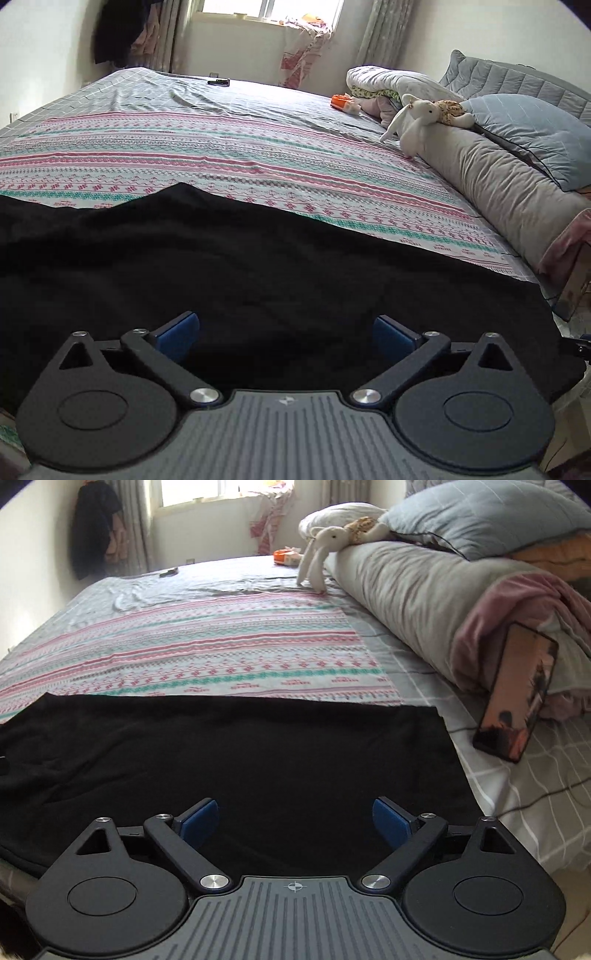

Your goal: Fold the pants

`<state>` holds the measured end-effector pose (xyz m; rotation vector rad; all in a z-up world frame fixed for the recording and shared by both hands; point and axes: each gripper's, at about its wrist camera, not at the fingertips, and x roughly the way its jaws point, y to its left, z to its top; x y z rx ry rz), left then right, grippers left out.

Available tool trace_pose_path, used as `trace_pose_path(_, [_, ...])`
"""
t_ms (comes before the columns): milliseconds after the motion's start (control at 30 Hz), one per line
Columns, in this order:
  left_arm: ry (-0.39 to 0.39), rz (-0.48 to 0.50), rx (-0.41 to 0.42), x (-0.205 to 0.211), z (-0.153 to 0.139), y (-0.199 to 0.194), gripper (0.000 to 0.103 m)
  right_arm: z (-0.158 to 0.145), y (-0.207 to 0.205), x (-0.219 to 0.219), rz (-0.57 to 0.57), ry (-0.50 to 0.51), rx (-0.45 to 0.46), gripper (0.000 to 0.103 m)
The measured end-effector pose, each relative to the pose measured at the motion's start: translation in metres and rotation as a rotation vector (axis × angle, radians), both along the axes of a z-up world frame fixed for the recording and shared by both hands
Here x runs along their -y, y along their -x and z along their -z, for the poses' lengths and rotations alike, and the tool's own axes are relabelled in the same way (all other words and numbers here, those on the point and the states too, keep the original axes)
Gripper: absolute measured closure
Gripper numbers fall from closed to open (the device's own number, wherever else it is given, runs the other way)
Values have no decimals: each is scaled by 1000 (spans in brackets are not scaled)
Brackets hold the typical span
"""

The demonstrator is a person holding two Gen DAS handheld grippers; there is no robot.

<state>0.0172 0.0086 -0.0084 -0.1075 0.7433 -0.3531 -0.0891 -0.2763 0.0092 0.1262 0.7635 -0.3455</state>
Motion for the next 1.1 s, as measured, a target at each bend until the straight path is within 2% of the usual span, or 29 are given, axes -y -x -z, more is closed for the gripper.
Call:
trace_pose_path(100, [-8,37,3,12,6,5,0,7,21,17,84,0,7,8])
trace_pose_path(267, [-52,74,43,24,12,7,0,13,56,62,226,-165,61,8])
trace_pose_path(533, [-18,107,26,30,14,11,0,29,89,115,407,-386,112,8])
trace_pose_path(633, [-10,110,14,32,16,12,0,33,93,129,459,-445,149,12])
trace_pose_path(700, [-1,113,5,32,16,12,0,34,91,135,477,-470,161,22])
trace_pose_path(733, [2,114,3,33,16,12,0,35,91,136,486,-473,163,28])
trace_pose_path(800, [4,115,0,33,17,13,0,38,88,139,509,-467,155,33])
trace_pose_path(933, [1,120,-5,34,17,13,0,49,80,145,570,-438,88,38])
trace_pose_path(1000, [0,121,-8,33,18,14,0,51,77,143,587,-389,59,40])
trace_pose_path(1100, [-6,126,-8,34,18,14,0,51,70,135,577,-296,8,49])
